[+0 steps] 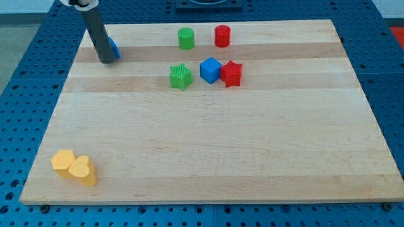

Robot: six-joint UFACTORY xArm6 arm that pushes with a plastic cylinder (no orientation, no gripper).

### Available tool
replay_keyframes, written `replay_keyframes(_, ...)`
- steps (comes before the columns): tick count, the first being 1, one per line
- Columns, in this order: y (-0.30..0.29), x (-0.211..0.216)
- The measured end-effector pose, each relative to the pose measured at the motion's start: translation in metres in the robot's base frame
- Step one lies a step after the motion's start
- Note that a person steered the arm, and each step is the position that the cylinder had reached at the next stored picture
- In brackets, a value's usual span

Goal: Move your arm towards the red star

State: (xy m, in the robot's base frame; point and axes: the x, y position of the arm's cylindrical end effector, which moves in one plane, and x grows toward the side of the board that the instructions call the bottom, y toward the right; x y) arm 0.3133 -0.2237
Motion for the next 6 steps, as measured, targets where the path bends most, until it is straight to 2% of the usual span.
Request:
replay_keyframes(3, 0.000, 0.003)
replay_keyframes(4, 0.046, 0.017)
replay_keyframes(5, 0.119, 0.018)
replay_keyframes(6, 0.166, 0.016)
